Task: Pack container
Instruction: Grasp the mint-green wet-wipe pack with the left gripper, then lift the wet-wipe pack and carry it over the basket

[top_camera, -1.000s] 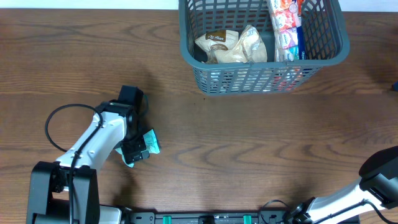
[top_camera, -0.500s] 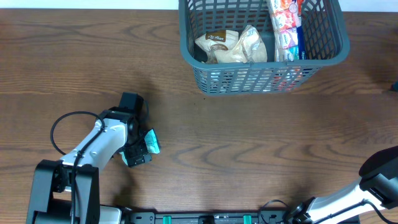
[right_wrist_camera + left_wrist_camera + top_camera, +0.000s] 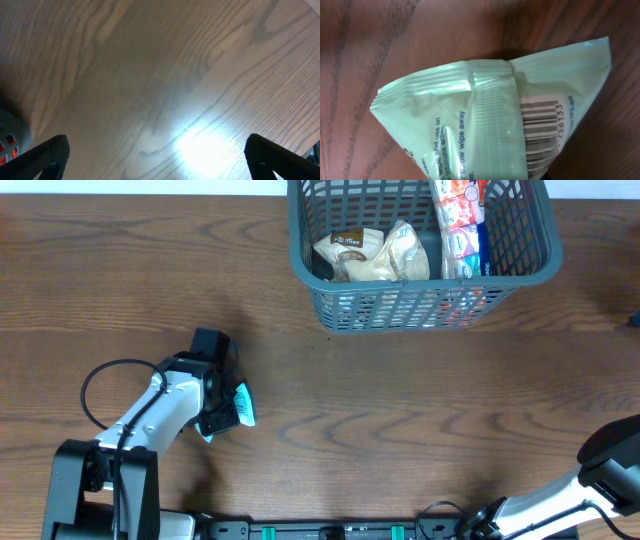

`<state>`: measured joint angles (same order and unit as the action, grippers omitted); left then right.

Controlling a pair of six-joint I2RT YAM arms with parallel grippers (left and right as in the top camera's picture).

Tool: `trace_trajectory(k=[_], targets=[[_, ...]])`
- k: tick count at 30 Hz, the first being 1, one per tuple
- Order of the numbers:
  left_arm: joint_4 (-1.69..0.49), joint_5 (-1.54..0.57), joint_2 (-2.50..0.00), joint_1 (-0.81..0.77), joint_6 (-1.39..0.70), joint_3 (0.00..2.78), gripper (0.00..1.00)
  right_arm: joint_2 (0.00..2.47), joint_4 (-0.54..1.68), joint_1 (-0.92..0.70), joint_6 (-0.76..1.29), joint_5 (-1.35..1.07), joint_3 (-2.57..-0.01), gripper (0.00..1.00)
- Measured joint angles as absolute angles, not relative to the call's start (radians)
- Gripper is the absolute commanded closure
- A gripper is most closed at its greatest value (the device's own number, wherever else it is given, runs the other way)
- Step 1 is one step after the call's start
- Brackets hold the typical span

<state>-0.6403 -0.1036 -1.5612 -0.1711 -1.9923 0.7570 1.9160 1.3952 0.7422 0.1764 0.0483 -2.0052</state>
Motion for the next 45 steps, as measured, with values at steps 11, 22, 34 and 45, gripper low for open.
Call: trace_trajectory(k=[11,22,34,45], targets=[[-0.484,-0.179,-1.561,-0.17,-1.78,0.764,0.94,1.916,1.395,0.742,0.176,0.048,-2.005,0.01],[-0.264,-0.181,-1.376,-0.181,-1.322,0.999,0.94,1.916,1.394,0.742,0.176,0.049,-2.005,0.01],[-0.093,-0.148,-1.335,-0.425,-0.954,1.381,0.94,1.916,1.394,0.742,0.176,0.044,-2.005,0.01],[0.0,-0.12,-1.608,-0.542,-0.815,1.572,0.94,1.916,1.402,0.742,0.176,0.025,-2.005,0.01]])
